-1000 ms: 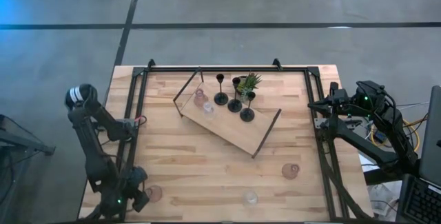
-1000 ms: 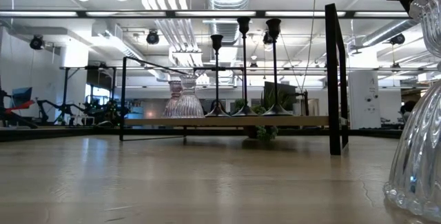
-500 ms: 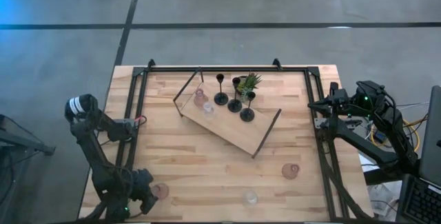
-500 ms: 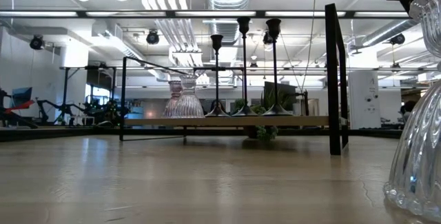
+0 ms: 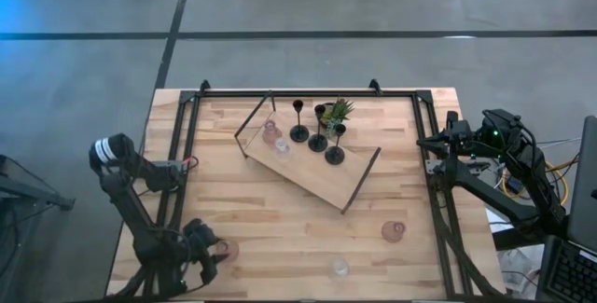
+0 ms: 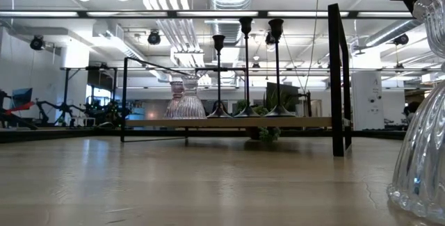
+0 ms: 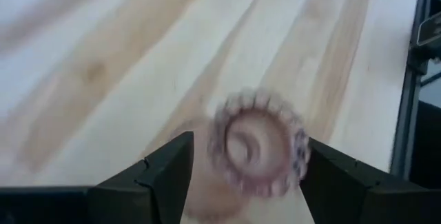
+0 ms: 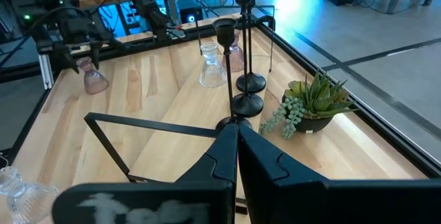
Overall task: Pick & Place candle stick holders
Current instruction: Put the left pink glass candle holder on the shelf
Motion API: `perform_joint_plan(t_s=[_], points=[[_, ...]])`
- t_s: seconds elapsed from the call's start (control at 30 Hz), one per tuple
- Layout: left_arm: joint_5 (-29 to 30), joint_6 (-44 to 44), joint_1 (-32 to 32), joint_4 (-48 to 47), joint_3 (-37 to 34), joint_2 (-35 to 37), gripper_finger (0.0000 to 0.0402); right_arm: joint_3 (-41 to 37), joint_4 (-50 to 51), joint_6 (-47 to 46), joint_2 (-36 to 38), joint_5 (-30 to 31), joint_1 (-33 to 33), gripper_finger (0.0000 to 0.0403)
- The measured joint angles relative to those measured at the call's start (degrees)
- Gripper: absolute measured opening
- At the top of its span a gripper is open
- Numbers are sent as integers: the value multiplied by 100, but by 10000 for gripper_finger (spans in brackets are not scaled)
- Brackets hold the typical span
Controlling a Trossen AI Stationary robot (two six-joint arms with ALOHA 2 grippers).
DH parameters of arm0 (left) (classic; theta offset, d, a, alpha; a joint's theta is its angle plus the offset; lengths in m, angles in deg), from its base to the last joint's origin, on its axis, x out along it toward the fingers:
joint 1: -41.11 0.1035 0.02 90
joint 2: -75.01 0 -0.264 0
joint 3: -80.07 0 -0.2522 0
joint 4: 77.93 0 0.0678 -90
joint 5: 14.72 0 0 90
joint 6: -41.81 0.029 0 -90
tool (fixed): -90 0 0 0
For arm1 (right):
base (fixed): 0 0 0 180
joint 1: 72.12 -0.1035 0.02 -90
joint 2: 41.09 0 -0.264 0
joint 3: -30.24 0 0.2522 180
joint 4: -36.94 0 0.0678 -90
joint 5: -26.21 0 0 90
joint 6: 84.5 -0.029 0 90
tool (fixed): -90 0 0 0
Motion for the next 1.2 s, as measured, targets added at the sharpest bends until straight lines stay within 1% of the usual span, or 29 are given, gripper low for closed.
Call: perform_joint_plan(t_s=[0.07,0.17,0.23,0.4,0.63,0.83,1.0,1.2], points=[[278,284,39,2,0,-43,241,0,0,0,0,0,0,8],[491,564,128,8,0,-112,241,-2,-2,0,0,-2,0,8],[486,690,186,66,0,-153,241,0,-1,0,1,0,1,8],[175,924,190,156,0,-148,241,-1,-2,0,0,-2,2,8],[140,942,96,155,0,-117,241,0,0,0,2,-2,0,8],[187,1171,96,181,0,-281,235,0,0,0,0,-2,0,8],[413,1324,96,193,0,-355,212,0,-2,0,0,-2,0,8],[616,1344,105,129,-76,-371,157,0,-1,0,2,0,0,8]])
